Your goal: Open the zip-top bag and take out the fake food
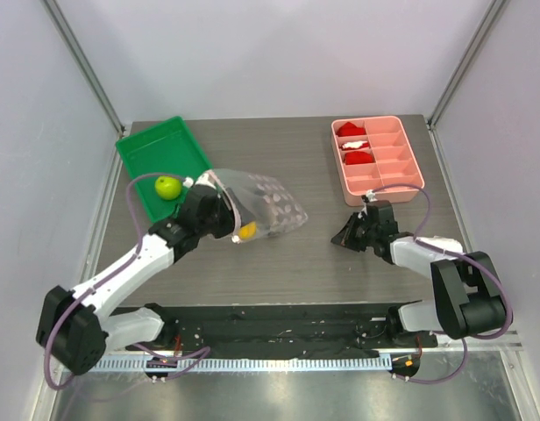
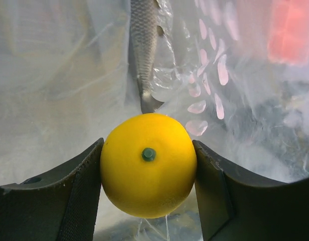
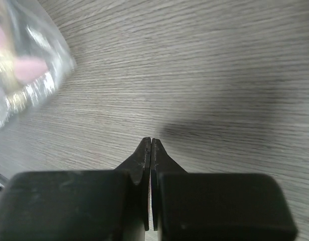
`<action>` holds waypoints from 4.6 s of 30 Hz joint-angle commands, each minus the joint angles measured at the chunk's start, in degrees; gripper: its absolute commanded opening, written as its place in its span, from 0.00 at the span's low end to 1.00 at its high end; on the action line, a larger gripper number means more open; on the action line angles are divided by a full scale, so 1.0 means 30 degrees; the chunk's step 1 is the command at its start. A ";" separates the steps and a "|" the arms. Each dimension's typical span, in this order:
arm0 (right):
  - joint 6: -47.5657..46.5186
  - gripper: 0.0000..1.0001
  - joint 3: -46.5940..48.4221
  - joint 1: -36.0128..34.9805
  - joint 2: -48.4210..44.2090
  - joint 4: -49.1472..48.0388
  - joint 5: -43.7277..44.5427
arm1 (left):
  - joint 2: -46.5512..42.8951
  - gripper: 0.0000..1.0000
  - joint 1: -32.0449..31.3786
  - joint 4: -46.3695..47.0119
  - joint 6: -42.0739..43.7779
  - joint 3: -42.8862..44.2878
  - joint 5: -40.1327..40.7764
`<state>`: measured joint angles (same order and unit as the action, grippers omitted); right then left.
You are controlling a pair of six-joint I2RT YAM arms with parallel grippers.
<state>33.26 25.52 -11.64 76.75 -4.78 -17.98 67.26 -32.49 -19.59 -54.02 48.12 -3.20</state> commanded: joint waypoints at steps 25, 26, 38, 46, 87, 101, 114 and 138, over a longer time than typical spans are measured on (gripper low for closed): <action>-0.2819 0.76 1.5338 -0.6196 0.1046 0.3377 -0.2329 | 0.5350 0.00 -0.4901 -0.0322 0.4883 0.4291 -0.0225; -0.3113 0.75 1.5400 -0.6547 0.1076 0.3988 -0.1574 | 0.5381 0.00 -0.4931 -0.0353 0.4765 0.4264 -0.0135; -0.5138 0.68 1.4229 -0.7751 -0.1088 0.6718 0.1950 | 0.5411 0.00 -0.4990 -0.0529 0.4442 0.3971 0.0569; -0.3792 0.71 1.3584 -0.7839 -0.1181 0.6283 -0.0301 | 0.5000 0.00 -0.5019 -0.0617 0.4354 0.3765 0.0775; -0.2499 0.02 1.3583 -0.7283 -0.1150 0.5018 -0.3705 | 0.2799 0.00 -0.5052 -0.3509 -0.0297 0.6689 0.9484; -0.5576 0.02 1.4080 -0.7371 -0.1707 0.7973 0.1767 | 0.0199 0.00 -0.2237 -0.3488 0.1786 0.7488 -0.0510; -0.5987 0.02 1.4609 -0.7078 -0.2701 0.9736 0.4939 | -0.5204 0.00 -0.1272 -0.8168 0.2656 0.5511 1.2315; -0.4143 0.02 1.2442 -0.7078 -0.4285 0.8946 0.1776 | 1.3053 0.05 0.8193 -0.4075 0.2566 1.2432 0.7016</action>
<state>18.74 63.72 -33.15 65.12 25.32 -9.08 103.15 -8.62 -34.11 -48.97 79.83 21.34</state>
